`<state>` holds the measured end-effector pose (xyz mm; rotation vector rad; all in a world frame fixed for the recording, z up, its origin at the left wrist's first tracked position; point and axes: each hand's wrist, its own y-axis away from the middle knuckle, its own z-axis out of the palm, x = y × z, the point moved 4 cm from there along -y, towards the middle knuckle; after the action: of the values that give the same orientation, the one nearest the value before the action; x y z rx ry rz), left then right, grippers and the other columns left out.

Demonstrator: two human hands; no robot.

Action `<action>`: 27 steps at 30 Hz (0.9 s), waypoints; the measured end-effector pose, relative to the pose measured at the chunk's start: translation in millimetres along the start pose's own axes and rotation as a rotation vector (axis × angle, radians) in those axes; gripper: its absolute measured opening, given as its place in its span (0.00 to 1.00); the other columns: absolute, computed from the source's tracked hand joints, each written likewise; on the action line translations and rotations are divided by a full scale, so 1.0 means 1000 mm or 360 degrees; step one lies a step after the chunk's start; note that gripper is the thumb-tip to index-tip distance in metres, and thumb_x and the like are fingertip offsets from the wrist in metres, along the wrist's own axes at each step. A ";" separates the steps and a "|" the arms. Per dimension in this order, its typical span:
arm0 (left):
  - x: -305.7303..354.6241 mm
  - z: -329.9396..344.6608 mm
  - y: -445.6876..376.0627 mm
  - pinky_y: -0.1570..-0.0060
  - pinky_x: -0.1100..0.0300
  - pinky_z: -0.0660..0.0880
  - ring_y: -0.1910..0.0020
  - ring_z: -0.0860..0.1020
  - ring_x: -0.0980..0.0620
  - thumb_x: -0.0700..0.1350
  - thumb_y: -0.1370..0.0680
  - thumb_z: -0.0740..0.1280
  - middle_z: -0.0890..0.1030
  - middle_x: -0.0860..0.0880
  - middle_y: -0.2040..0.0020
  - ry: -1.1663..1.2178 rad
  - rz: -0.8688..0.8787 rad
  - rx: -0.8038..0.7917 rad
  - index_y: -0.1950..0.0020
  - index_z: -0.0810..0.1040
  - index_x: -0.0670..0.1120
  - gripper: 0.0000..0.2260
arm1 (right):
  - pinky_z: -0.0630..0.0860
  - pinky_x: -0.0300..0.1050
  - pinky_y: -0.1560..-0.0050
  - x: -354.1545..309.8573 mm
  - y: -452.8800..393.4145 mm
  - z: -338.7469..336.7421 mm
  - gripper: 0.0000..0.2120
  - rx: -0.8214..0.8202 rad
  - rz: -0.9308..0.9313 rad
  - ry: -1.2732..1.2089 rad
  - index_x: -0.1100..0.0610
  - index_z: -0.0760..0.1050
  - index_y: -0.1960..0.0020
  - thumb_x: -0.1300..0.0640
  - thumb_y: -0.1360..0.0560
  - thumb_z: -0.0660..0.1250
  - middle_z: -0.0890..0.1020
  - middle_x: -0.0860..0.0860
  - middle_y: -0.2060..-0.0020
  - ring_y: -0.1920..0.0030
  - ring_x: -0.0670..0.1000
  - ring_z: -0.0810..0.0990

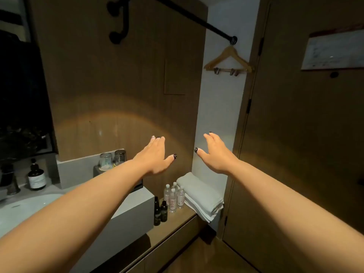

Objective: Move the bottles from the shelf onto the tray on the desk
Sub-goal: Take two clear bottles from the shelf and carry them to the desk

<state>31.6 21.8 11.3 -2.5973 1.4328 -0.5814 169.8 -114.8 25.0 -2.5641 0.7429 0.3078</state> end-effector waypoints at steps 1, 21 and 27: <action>-0.007 0.003 -0.008 0.26 0.45 0.56 0.22 0.45 0.45 0.58 0.20 0.57 0.50 0.41 0.21 -0.0001 -0.0005 -0.0003 0.23 0.47 0.40 0.35 | 0.57 0.54 0.27 0.000 -0.010 0.009 0.31 -0.0002 0.0007 0.0002 0.56 0.51 0.22 0.45 0.19 0.56 0.51 0.52 0.21 0.22 0.54 0.50; -0.115 0.115 -0.167 0.26 0.50 0.50 0.22 0.40 0.50 0.58 0.18 0.53 0.46 0.45 0.20 -0.0026 0.0252 -0.0328 0.22 0.45 0.41 0.33 | 0.54 0.51 0.26 0.039 -0.161 0.144 0.32 -0.0149 0.0123 -0.0132 0.54 0.49 0.21 0.43 0.19 0.55 0.49 0.50 0.21 0.22 0.52 0.48; -0.114 0.165 -0.214 0.26 0.50 0.51 0.22 0.40 0.50 0.57 0.18 0.54 0.46 0.45 0.20 0.0065 0.0177 -0.0411 0.22 0.44 0.41 0.33 | 0.53 0.49 0.26 0.087 -0.197 0.174 0.32 -0.0270 0.0131 -0.0186 0.54 0.49 0.21 0.43 0.19 0.56 0.48 0.50 0.21 0.22 0.52 0.49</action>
<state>209.6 220.7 -111.2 -2.6837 1.7596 -0.4658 334.9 77.7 -85.2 -2.6496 0.8110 0.5643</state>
